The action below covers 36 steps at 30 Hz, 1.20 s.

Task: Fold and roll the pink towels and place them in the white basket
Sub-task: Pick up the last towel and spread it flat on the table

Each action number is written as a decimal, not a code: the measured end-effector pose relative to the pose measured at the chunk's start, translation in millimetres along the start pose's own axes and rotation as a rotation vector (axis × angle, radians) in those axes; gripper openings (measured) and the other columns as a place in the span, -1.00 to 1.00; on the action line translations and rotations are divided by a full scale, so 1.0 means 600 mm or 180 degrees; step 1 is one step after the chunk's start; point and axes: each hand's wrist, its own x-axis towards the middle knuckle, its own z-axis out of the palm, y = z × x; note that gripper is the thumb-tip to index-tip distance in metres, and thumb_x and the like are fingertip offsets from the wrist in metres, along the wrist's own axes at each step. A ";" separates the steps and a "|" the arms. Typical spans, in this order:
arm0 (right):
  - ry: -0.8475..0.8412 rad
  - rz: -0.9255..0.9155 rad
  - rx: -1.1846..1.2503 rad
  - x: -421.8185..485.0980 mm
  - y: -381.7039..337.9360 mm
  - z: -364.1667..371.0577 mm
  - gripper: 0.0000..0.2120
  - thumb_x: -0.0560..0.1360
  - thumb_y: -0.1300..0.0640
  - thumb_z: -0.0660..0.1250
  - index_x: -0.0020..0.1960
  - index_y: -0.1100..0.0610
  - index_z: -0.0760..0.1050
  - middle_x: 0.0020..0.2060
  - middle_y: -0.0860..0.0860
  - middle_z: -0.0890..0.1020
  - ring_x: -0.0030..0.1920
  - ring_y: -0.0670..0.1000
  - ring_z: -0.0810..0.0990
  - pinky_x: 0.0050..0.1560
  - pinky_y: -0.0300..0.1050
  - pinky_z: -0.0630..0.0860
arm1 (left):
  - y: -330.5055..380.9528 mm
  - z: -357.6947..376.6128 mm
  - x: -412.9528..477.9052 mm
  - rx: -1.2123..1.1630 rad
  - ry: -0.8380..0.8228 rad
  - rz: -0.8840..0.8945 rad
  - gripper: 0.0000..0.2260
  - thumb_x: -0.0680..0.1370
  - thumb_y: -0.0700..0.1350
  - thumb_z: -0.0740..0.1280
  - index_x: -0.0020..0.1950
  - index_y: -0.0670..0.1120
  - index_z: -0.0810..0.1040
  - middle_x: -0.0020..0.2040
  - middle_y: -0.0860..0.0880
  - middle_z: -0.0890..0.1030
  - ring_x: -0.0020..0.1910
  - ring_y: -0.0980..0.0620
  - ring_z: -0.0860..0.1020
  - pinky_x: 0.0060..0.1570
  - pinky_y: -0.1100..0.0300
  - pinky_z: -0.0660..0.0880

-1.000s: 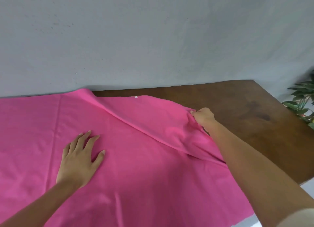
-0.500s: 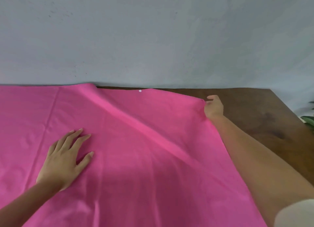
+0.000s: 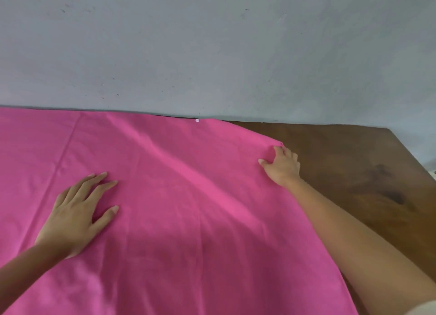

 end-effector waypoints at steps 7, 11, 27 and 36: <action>0.0219 0.0138 0.0030 0.080 0.005 -0.036 -0.52 0.64 0.03 0.26 0.53 0.06 0.29 0.43 0.17 0.38 0.43 0.23 0.30 0.42 0.16 0.24 | 0.005 -0.001 0.009 0.0085 -0.0029 -0.0026 -0.41 0.55 0.32 0.09 0.47 0.04 0.43 0.49 0.00 0.38 0.50 -0.11 0.31 0.39 -0.18 0.28; 0.0454 0.0000 0.0108 0.086 0.006 -0.037 -0.81 0.61 0.17 0.28 0.19 0.10 0.57 0.11 0.12 0.59 0.20 0.19 0.52 0.22 0.09 0.35 | 0.037 -0.008 0.053 0.0047 0.0251 -0.0114 -0.45 0.52 0.29 0.15 0.30 -0.06 0.53 0.30 -0.06 0.49 0.27 -0.20 0.46 0.22 -0.24 0.39; 0.0170 -0.1469 0.1039 -0.182 0.039 0.019 -0.91 0.57 0.03 0.40 0.07 -0.04 0.61 -0.03 -0.21 0.64 0.02 -0.17 0.55 0.07 -0.22 0.46 | 0.298 0.013 0.269 -0.0126 -0.0058 0.1509 -0.53 0.62 0.13 0.26 0.49 -0.01 0.44 0.44 -0.09 0.47 0.43 -0.11 0.39 0.36 -0.13 0.35; 0.0109 0.0021 0.2026 -0.130 -0.023 0.019 -0.75 0.52 0.15 0.47 0.09 0.05 0.43 -0.18 -0.14 0.60 -0.16 -0.23 0.54 -0.21 -0.34 0.40 | 0.339 0.060 0.308 0.0024 -0.0604 0.0899 -0.55 0.67 0.09 0.24 0.53 0.00 0.36 0.46 -0.07 0.43 0.43 -0.12 0.36 0.41 -0.04 0.24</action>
